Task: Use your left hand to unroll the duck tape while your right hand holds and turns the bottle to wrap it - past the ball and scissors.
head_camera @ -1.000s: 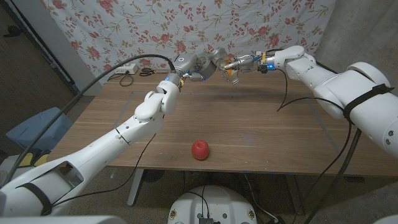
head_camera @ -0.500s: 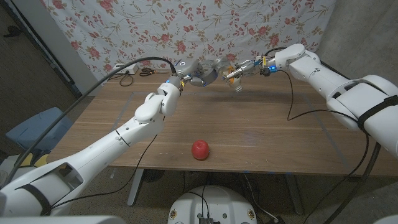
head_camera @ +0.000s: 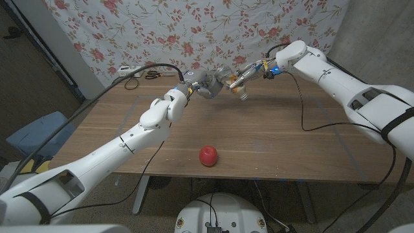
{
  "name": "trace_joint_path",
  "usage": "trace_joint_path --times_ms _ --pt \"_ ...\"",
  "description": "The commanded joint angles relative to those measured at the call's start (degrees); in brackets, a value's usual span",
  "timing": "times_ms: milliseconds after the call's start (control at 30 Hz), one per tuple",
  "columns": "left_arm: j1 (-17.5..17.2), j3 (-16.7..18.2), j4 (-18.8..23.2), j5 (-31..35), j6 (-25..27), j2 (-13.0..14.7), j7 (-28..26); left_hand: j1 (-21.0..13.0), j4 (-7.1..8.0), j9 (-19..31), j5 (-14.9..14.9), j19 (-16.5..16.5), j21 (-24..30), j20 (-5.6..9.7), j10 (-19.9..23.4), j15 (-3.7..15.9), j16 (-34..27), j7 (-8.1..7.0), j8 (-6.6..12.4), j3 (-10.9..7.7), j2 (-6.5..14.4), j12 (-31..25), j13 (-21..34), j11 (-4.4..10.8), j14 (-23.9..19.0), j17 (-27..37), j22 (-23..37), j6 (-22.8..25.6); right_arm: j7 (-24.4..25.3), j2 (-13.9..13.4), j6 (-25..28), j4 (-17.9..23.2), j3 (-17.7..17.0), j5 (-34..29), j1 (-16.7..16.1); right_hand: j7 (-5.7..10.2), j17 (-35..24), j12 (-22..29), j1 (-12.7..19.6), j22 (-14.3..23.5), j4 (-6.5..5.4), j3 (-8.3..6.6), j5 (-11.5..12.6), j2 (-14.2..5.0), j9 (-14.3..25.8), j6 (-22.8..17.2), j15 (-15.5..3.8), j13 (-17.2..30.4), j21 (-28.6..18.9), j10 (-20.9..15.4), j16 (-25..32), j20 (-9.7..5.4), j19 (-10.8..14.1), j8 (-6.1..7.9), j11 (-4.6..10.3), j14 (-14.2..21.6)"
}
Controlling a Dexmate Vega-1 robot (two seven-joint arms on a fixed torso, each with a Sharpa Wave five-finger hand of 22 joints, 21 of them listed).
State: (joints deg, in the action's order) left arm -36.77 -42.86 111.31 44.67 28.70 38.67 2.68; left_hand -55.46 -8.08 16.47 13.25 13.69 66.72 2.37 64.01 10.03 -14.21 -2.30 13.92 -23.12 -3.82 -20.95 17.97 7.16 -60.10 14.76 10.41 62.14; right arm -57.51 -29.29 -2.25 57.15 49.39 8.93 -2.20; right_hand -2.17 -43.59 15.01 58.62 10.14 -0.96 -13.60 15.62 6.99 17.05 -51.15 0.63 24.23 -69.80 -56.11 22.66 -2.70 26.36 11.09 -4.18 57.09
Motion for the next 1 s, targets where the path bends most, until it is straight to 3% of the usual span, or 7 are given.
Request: trace_joint_path --times_ms 33,267,600,767,1000 --pt "0.8 -1.4 -0.5 -1.5 0.8 0.5 5.0 -7.6 0.73 0.2 0.2 0.0 -0.3 1.94 4.6 3.78 -0.1 0.14 -0.19 -1.14 12.1 0.0 0.7 4.59 -0.3 0.1 0.2 -0.3 1.2 0.5 2.2 2.7 4.1 -5.1 0.4 1.72 -3.7 -0.2 12.3 0.2 -3.08 -4.42 0.0 -15.51 0.1 -4.3 -13.11 0.0 -0.3 -6.1 0.2 -7.41 0.4 0.61 5.5 9.9" --pt "2.1 -2.8 -0.9 -1.9 1.3 0.8 8.7 -7.7 0.65 0.2 0.2 0.0 -0.4 1.94 4.6 3.75 -0.1 0.18 -0.18 -1.13 12.2 0.0 0.8 4.57 -0.3 0.2 0.2 -0.3 2.3 1.0 2.7 3.0 5.5 -7.4 0.4 1.65 -3.8 -0.4 12.3 0.2 -3.04 -4.52 -0.1 -15.56 -0.2 -4.4 -13.13 -0.3 -0.3 -6.3 0.1 -7.28 0.6 0.58 5.27 10.0" --pt "4.5 -4.9 -1.9 -1.9 2.3 0.9 14.8 -7.8 0.55 0.1 0.2 -0.1 -0.5 1.69 4.6 3.75 0.1 0.38 -0.3 -1.1 12.2 0.1 0.9 4.57 0.1 0.2 0.2 -0.5 4.6 0.6 5.7 6.7 8.4 -13.2 0.3 1.4 -3.8 -0.9 12.7 0.2 -2.68 -4.88 -0.5 -15.64 -0.6 -3.7 -13.21 -0.7 -0.4 -5.7 -0.1 -6.95 0.7 0.3 5.13 10.1" --pt "7.5 -7.3 -2.7 -0.5 3.7 0.7 21.4 -7.9 0.51 0.0 0.2 -0.2 -0.5 1.42 4.4 3.71 0.2 0.84 -0.39 -1.11 12.2 0.2 1.0 4.55 0.3 0.2 0.2 -0.5 7.0 -0.1 8.2 10.1 9.9 -17.6 0.2 1.33 -3.7 -1.3 13.0 0.1 -2.42 -5.16 -0.7 -15.71 -0.8 -3.0 -13.17 -0.9 -0.4 -5.1 -0.5 -6.76 0.6 0.09 4.96 9.7" --pt "10.3 -9.5 -3.8 1.0 4.0 0.5 26.9 -7.7 0.6 -0.5 0.1 -0.4 -0.7 -0.12 3.1 3.51 1.1 1.19 -1.22 -1.15 12.2 0.7 1.4 4.51 1.8 0.0 0.2 -1.6 9.5 -1.1 11.2 14.1 10.9 -22.2 -0.4 2.45 -2.7 -2.9 14.5 0.1 -0.59 -6.45 -2.2 -15.46 -1.5 1.1 -13.19 -1.3 -0.2 -1.2 -3.0 -5.85 -1.0 -0.59 5.33 6.6"
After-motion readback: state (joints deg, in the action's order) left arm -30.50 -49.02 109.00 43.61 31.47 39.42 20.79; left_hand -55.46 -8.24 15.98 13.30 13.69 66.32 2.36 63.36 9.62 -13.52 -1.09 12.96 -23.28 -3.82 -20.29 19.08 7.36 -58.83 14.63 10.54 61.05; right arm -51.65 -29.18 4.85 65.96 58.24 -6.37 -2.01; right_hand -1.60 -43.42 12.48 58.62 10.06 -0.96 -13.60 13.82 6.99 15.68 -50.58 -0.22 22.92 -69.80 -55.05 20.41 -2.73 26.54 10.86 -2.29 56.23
